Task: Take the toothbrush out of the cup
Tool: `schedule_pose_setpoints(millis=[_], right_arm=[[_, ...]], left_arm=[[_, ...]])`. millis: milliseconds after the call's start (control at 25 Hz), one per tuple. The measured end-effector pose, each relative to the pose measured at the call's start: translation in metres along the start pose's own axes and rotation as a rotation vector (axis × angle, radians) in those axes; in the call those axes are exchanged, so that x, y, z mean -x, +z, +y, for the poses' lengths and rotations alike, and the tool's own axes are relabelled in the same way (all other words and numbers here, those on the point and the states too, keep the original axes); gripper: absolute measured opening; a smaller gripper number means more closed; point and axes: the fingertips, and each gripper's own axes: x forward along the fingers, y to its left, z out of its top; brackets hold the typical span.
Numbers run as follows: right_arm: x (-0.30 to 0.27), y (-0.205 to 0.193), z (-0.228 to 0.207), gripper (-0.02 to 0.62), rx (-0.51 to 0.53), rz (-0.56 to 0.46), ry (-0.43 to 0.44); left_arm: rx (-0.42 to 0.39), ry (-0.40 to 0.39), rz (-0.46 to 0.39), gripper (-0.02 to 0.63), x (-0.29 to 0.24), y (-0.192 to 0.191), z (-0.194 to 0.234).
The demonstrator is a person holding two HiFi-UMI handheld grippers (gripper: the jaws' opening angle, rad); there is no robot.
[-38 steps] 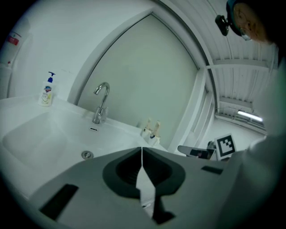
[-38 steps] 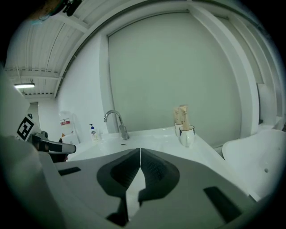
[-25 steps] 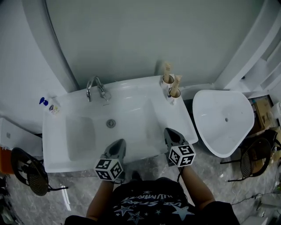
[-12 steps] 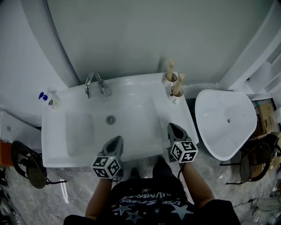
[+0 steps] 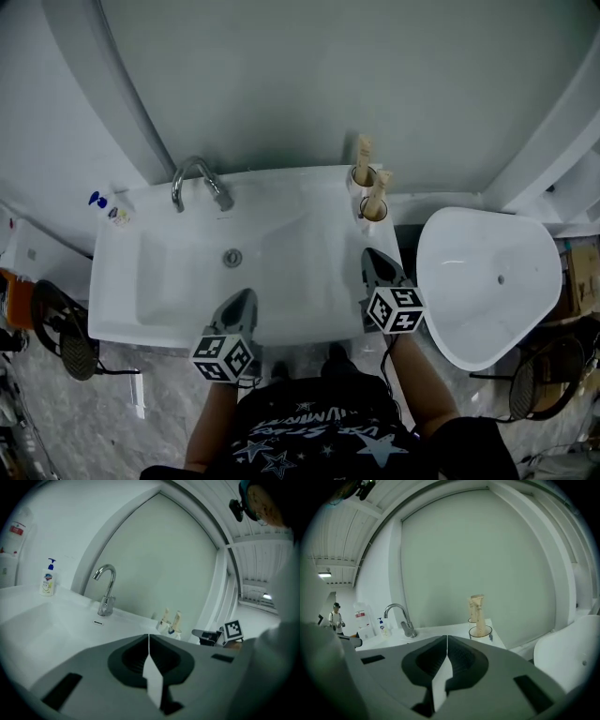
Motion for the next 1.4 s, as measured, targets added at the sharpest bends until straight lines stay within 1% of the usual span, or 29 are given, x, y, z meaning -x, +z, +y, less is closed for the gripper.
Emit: schedule_pose_setpoints(millis=[200,480,520,560,600,720,1000,1120,1240,1320,1400], right_arm=[[-0.015,0.016,-0.035,0.014,0.014,-0.008,0.010],[-0.041,0.036,-0.070,0.020,0.042,0.001,0.040],[-0.046,0.038,-0.074,0.046,0.039,0.005,0.048],[-0.051,0.039,-0.078,0.104,0.035,0.009,0.055],[-0.056,0.041,-0.082,0.133,0.032,0.013,0.061],[-0.071,0.046,-0.090,0.152,0.045,0.022,0.064],[-0.103,0.046,-0.100,0.152,0.079,0.054,0.053],[-0.113,0.043,-0.102,0.152,0.078,0.070,0.056],[-0.119,0.041,-0.106,0.149,0.081,0.083,0.041],[-0.122,0.039,-0.108,0.135,0.084,0.093,0.030],[-0.123,0.038,-0.111,0.102,0.091,0.102,0.017]], left_arm=[[0.003,0.031,-0.020,0.021,-0.017,-0.001,-0.022],[-0.011,0.067,-0.051,0.021,-0.046,0.008,-0.050],[-0.011,0.072,-0.054,0.021,-0.051,0.009,-0.053],[-0.011,0.078,-0.057,0.021,-0.055,0.009,-0.056],[-0.010,0.085,-0.059,0.021,-0.058,0.010,-0.059],[-0.004,0.105,-0.064,0.021,-0.066,0.009,-0.065],[0.003,0.156,-0.068,0.021,-0.071,0.007,-0.067],[0.006,0.177,-0.068,0.021,-0.071,0.005,-0.066],[0.013,0.187,-0.064,0.021,-0.071,0.004,-0.064],[0.017,0.190,-0.059,0.021,-0.072,0.002,-0.063],[0.020,0.191,-0.055,0.021,-0.072,0.001,-0.062]])
